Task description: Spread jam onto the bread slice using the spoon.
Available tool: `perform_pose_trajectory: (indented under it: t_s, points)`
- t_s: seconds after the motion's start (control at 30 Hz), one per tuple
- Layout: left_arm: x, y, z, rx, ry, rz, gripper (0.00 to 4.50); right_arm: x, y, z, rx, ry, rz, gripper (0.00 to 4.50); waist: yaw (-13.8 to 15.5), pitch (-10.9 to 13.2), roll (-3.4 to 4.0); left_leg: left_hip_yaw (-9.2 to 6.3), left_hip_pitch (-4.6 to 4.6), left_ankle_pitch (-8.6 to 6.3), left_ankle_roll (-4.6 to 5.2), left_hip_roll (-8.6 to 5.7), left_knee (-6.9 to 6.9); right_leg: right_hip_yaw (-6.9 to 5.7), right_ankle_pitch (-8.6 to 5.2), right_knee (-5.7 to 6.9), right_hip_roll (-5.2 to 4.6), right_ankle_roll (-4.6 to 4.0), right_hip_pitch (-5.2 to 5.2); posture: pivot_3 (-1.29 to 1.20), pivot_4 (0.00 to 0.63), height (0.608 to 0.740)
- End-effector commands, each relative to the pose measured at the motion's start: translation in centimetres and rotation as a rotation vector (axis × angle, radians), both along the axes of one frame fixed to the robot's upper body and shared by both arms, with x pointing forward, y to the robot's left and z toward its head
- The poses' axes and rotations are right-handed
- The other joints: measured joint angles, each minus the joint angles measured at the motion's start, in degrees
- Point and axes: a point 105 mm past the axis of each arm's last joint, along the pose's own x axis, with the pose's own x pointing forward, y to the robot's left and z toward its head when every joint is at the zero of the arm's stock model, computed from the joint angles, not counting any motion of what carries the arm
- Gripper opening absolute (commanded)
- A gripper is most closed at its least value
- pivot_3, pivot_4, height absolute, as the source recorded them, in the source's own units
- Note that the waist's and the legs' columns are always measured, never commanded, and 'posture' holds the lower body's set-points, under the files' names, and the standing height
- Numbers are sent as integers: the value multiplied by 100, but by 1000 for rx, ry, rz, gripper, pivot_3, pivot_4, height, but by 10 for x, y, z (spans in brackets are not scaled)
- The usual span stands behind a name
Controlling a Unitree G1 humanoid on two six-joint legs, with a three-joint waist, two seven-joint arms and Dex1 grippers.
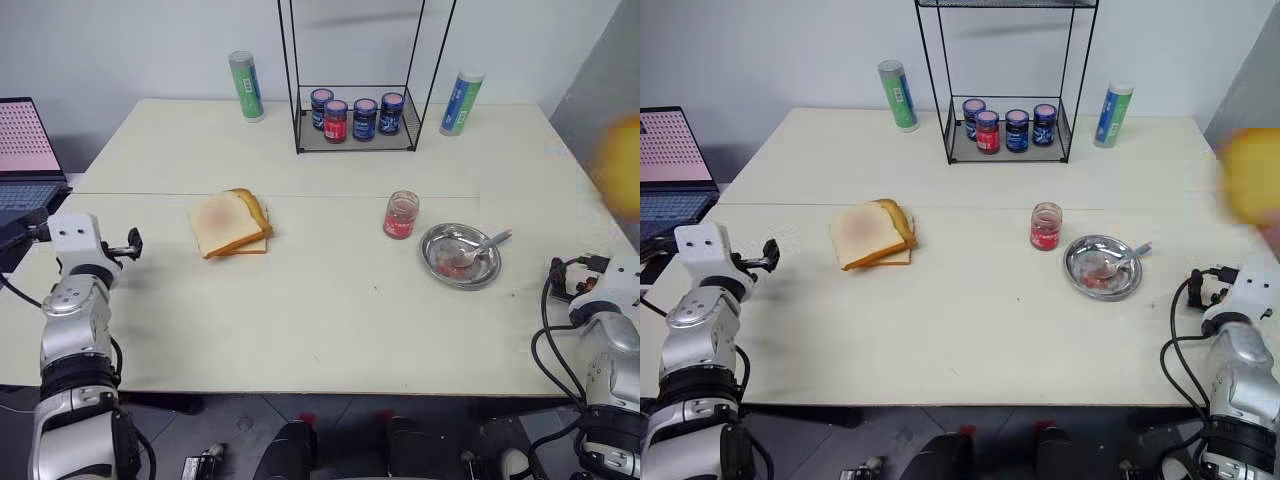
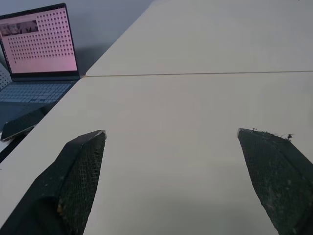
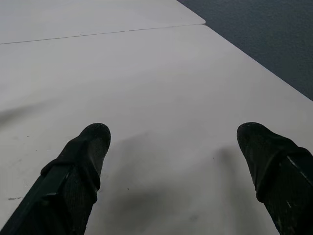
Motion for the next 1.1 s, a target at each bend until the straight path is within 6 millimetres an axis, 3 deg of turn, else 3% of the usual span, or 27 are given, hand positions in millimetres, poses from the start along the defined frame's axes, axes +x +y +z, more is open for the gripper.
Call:
perform_pose_trajectory:
  t_s: [0.03, 0.17, 0.3, 0.47, 0.53, 0.63, 0.77, 0.9, 1.0, 1.1]
  points:
    - [-6, 8, 20, 42, -59, 24, 4500, 1, -8, 23, -50, -59, 3, 4476, 0, 0, 0, 0, 0, 0, 0, 0, 0, 0, 0, 0, 0, 0, 0, 0, 150, 740]
    - [-9, 12, 16, 27, -47, 16, 4500, -1, -11, 30, -65, -62, 0, 4476, 3, -1, 0, 0, 0, 0, 0, 0, 0, 0, 0, 0, 0, 0, 0, 0, 150, 740]
    - [-13, 5, 17, -35, -42, -111, 4500, 8, 6, 60, -87, -134, 104, 4476, -20, -3, 3, 1, 0, 0, 0, 0, 0, 1, 0, 0, 0, 0, 0, 0, 150, 740]
    - [-17, -38, 16, -291, -18, -392, 4500, 21, 93, 101, -23, -203, 560, 4476, -92, -6, 10, 0, 0, -2, 3, 5, -1, 0, 0, 0, 1, 0, 1, 0, 150, 740]
    - [-19, -53, 17, -348, -2, -464, 4500, 19, 116, 104, -23, -181, 678, 4476, -116, -6, 10, -7, -2, -3, 5, 9, 0, -5, 0, -1, 4, 0, 2, 0, 150, 740]
    - [-20, -79, 11, -427, 43, -565, 4500, 11, 169, 109, -2, -150, 937, 4476, -107, -8, 7, -12, -2, -3, 5, 7, 1, -9, 0, -6, 3, 0, 7, 0, 150, 740]
    - [-5, -97, 0, -506, 46, -590, 4500, -13, 237, 101, 115, -69, 1312, 4476, -84, -8, 6, -11, 0, -3, 5, 4, 3, -8, 0, -6, 0, 0, 9, 0, 150, 740]
    - [7, -106, 0, -539, 24, -607, 4500, -25, 267, 102, 157, -41, 1456, 4476, -71, -11, -3, -15, -4, -2, 3, 2, 9, -12, 0, -6, 1, 0, 8, 0, 150, 740]
    - [11, -109, -2, -541, 25, -617, 4500, -24, 272, 101, 155, -39, 1461, 4476, -47, -15, -10, -15, -4, 0, -2, 1, 8, -12, 0, -9, 0, 0, 5, 0, 150, 740]
    - [12, -108, 0, -533, 13, -624, 4097, -23, 273, 101, 156, -45, 1455, 4500, -44, -15, -10, -13, -4, 1, -2, 2, 6, -10, 0, -8, 0, 0, 2, 0, 150, 740]
